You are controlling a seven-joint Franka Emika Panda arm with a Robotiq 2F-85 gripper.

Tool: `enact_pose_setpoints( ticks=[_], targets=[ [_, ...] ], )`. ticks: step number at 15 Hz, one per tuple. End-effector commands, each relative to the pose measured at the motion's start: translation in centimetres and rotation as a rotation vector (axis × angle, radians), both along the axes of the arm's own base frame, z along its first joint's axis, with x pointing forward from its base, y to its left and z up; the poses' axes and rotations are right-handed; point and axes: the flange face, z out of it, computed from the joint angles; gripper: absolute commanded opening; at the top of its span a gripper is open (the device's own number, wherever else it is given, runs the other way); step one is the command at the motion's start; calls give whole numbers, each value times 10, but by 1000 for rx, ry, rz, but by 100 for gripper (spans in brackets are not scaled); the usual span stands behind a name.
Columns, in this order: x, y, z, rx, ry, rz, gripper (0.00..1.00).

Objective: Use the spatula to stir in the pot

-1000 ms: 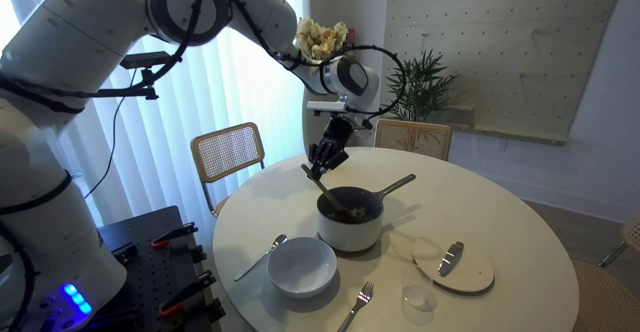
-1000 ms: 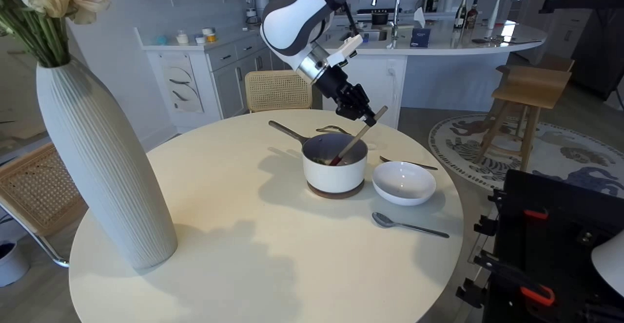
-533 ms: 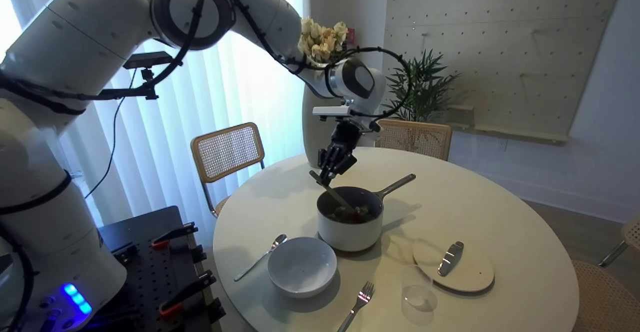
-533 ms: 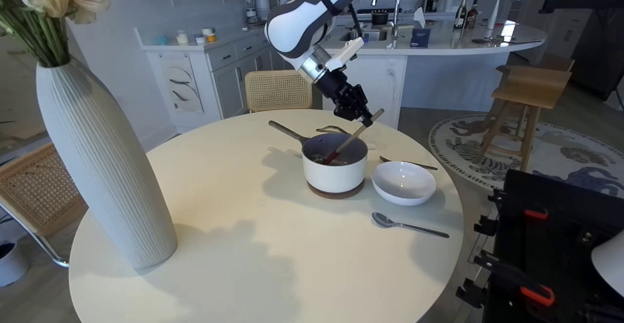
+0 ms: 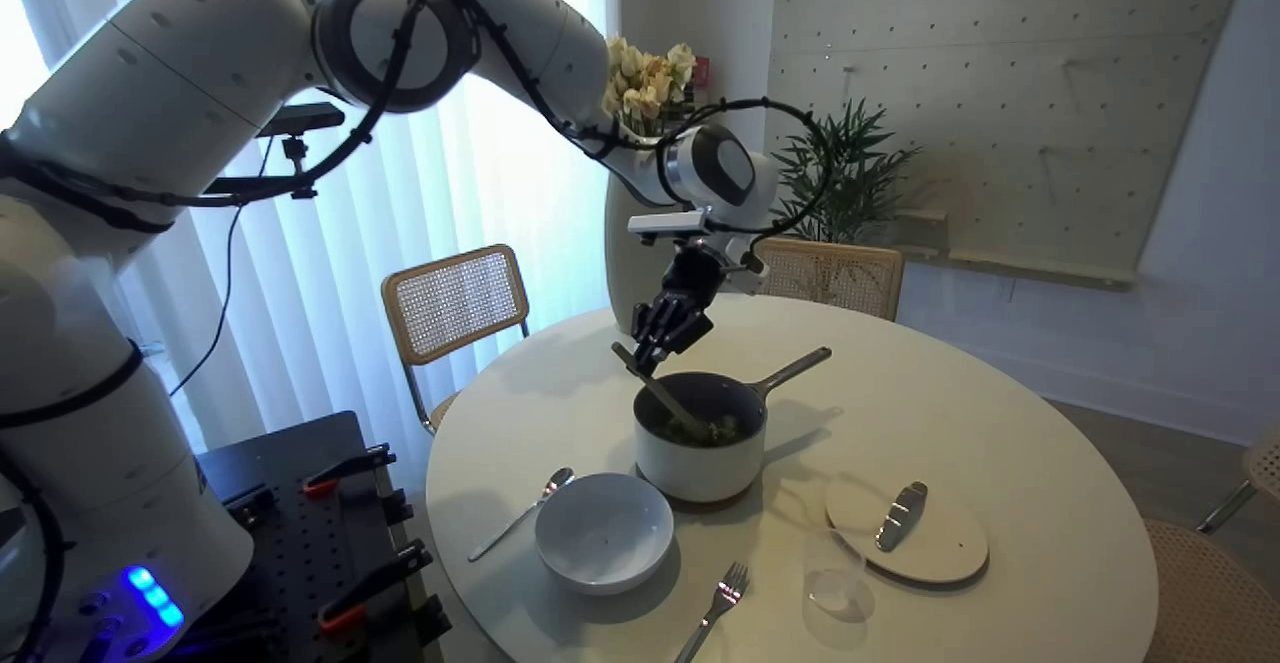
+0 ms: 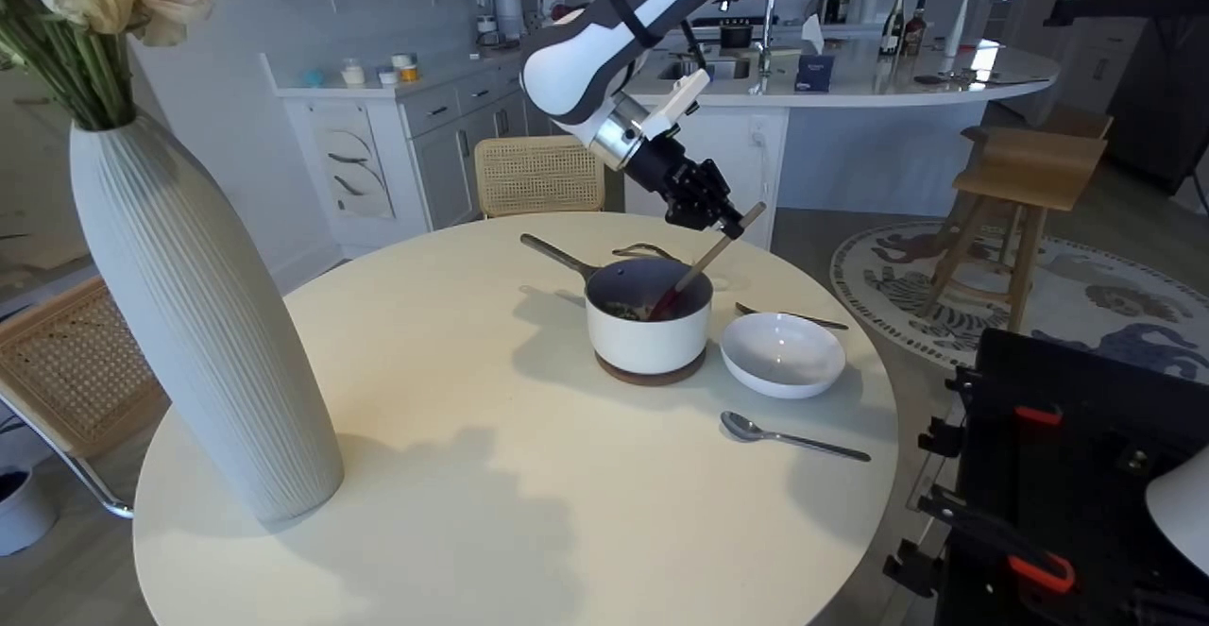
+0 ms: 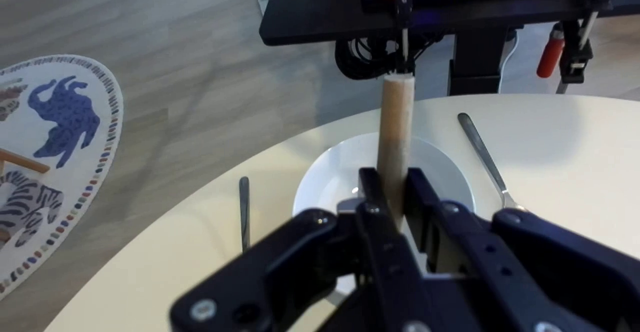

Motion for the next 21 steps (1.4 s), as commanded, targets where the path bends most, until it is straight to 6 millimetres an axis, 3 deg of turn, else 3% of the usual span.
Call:
enact_pose_setpoints(
  ticks=[1,5,14,21],
  targets=[
    [-5,11,14,3,61,25,4],
    [-6,19,21,25,48,13,4],
    [5,19,35,117,-49,-73,4],
    [3,18,72,132,-94,-58,4]
  ],
)
